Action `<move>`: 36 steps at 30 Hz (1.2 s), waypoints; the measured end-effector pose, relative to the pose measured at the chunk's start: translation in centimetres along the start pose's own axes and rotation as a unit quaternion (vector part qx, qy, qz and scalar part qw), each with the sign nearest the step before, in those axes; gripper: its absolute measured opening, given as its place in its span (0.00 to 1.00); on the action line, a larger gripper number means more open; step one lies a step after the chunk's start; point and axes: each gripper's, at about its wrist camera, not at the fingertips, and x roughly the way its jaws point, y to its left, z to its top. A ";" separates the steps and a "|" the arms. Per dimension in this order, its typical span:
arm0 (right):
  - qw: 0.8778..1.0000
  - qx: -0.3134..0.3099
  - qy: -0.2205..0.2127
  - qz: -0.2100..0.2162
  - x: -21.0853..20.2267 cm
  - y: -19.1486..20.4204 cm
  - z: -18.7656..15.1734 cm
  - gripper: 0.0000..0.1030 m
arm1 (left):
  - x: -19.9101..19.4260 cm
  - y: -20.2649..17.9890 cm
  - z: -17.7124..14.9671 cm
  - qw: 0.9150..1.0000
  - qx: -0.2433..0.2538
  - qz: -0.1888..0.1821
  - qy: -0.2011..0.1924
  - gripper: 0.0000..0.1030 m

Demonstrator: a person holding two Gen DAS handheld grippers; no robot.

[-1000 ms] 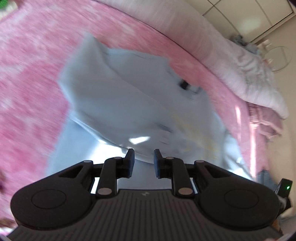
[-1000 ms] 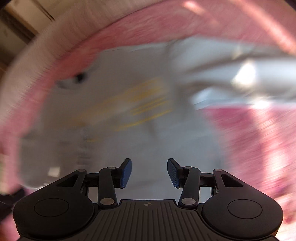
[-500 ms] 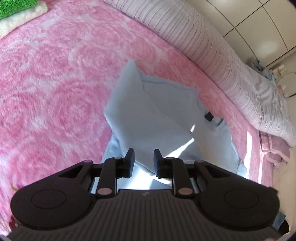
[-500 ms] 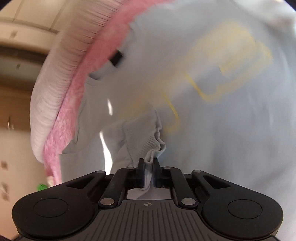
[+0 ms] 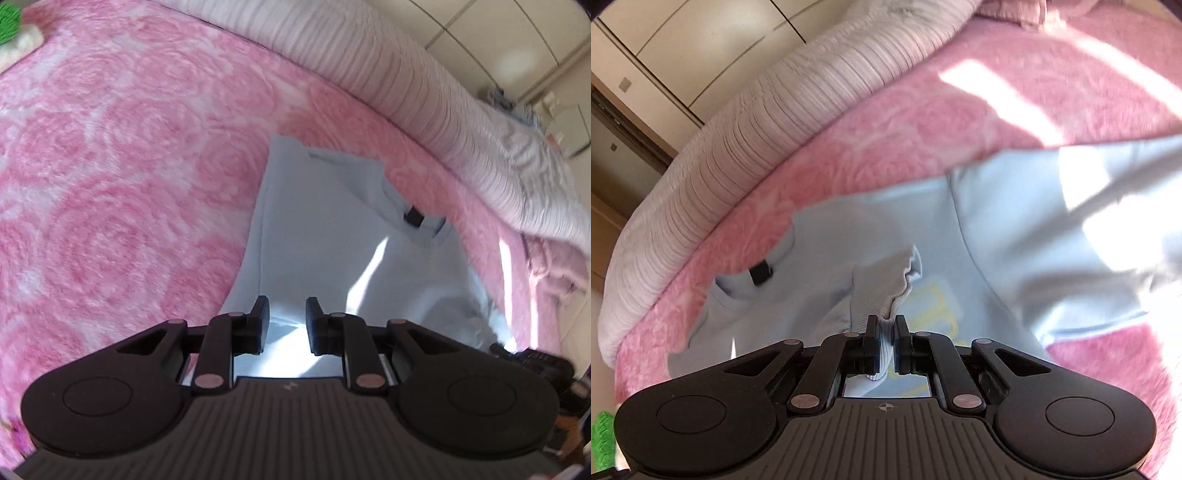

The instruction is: Fold clothes

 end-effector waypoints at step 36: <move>0.998 -0.048 0.045 -0.018 1.8 -1.3 -2.5 0.05 | 4.8 -0.3 -5.7 0.899 0.398 0.181 -0.022 0.13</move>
